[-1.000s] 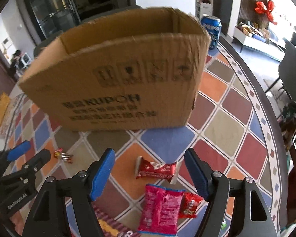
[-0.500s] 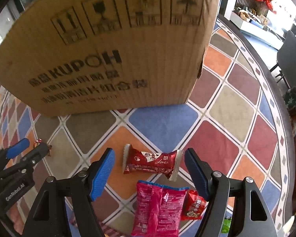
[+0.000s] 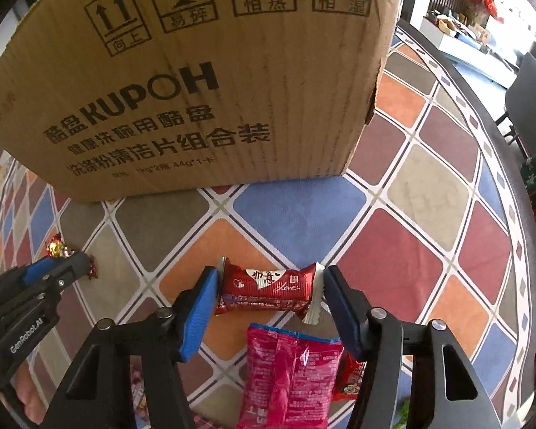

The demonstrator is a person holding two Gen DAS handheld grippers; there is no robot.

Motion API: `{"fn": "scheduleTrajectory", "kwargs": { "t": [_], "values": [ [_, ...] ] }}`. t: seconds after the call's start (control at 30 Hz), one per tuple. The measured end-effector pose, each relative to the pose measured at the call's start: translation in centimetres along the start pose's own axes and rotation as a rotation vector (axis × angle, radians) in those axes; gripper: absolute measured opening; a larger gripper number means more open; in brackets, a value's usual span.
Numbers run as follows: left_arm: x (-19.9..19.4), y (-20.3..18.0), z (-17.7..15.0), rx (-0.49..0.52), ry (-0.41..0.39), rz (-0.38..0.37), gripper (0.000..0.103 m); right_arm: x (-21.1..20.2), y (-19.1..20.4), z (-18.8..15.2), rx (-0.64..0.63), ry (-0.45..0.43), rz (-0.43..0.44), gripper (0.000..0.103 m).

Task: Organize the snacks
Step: 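Grasp the red wrapped candy with the right tool while the left grasps the gold candy, then carry both candies over the box and open both tools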

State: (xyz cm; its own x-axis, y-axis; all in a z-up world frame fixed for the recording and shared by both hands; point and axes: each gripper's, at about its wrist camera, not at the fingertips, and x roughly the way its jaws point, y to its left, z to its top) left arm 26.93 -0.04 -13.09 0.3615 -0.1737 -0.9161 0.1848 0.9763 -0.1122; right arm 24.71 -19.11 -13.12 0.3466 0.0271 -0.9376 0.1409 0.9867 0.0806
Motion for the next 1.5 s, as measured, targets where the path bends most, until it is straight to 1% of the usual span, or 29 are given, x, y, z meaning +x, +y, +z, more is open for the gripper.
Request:
{"fn": "scheduleTrajectory", "kwargs": {
  "t": [0.03,0.2,0.43,0.8,1.07,1.23,1.5],
  "values": [
    [-0.1,-0.2,-0.1,0.003,-0.002,-0.002,0.025,0.0,0.0,-0.1,-0.007,-0.004,0.000,0.053],
    [-0.6,-0.6,-0.4,0.014,-0.012,-0.017,0.025,0.2,-0.5,-0.7,-0.012,-0.009,0.019,0.050],
    [-1.9,-1.3,-1.0,0.021,-0.032,-0.049,0.025,-1.4,-0.7,-1.5,-0.002,-0.011,0.077,0.050],
    [-4.1,-2.6,-1.6,0.049,-0.077,-0.046,0.025,-3.8,-0.1,-2.1,-0.033,-0.061,0.094,0.050],
    [-7.3,-3.6,-1.5,0.072,-0.153,-0.057,0.025,-7.6,0.6,-3.3,-0.072,-0.133,0.125,0.050],
    [-9.7,-3.9,-1.1,0.077,-0.213,-0.072,0.025,-9.5,0.7,-2.7,-0.079,-0.173,0.147,0.050],
    [-13.7,-4.8,0.0,0.104,-0.322,-0.081,0.025,-13.6,0.8,-1.8,-0.102,-0.271,0.172,0.050]
  ]
}}
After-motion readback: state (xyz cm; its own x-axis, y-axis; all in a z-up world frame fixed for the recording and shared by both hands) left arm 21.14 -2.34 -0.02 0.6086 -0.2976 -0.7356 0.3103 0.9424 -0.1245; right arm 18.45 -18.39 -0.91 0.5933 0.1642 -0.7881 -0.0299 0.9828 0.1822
